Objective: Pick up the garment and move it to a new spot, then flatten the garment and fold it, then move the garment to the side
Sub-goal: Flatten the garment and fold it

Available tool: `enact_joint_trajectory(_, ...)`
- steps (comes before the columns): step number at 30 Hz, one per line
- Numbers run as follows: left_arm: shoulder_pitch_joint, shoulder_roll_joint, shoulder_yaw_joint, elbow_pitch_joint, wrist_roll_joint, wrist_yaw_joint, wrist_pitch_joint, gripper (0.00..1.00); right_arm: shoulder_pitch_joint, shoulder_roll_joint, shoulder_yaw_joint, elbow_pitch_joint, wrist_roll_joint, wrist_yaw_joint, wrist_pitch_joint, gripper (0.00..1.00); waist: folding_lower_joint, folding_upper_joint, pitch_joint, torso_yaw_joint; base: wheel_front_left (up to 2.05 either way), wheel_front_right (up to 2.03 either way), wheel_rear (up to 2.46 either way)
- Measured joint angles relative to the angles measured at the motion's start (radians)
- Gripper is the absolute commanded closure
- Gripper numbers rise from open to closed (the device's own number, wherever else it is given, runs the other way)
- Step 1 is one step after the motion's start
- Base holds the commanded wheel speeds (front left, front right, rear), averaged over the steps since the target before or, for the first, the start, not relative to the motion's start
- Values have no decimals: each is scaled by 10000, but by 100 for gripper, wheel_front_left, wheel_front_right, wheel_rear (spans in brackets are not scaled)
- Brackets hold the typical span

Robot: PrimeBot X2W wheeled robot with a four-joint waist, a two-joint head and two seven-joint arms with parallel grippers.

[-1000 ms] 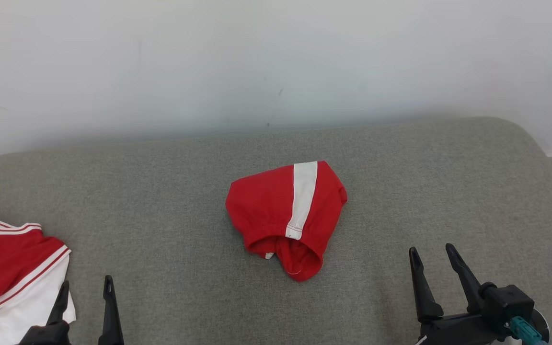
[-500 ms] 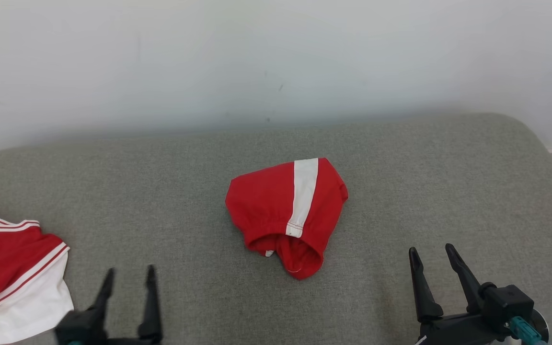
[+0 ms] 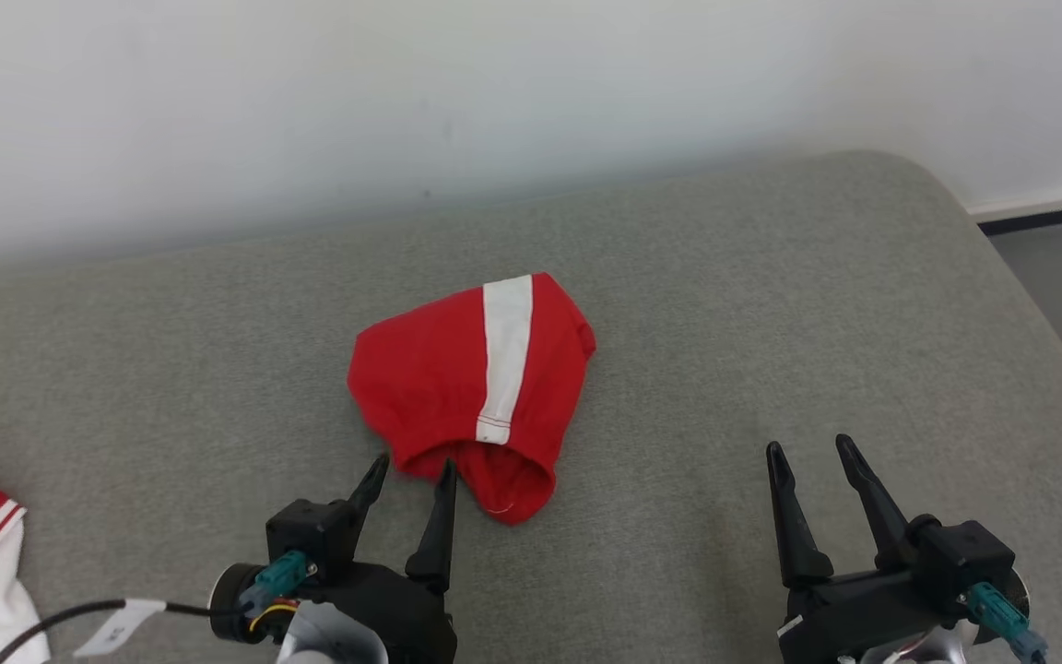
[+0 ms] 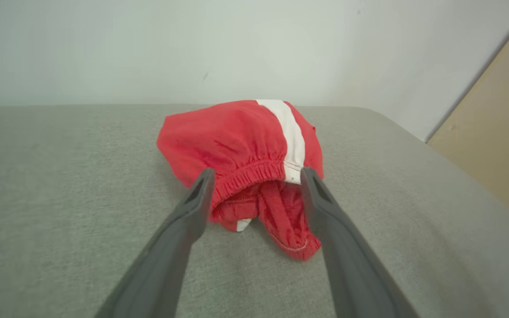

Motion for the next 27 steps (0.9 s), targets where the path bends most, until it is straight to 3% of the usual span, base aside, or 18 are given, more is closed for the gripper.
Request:
enact_joint_trajectory(15,-1719,-487,-236,3208,-407,-738,-270,0,-616,0,174,798,483,0,-642,0,0,0,976,-1851,0,0,0)
enact_joint_trajectory(27,-2471,-447,15,3521,-454,-577,-1118,0,-755,0,174,1099,522,0,-803,0,0,0,1106,-1945,0,0,0)
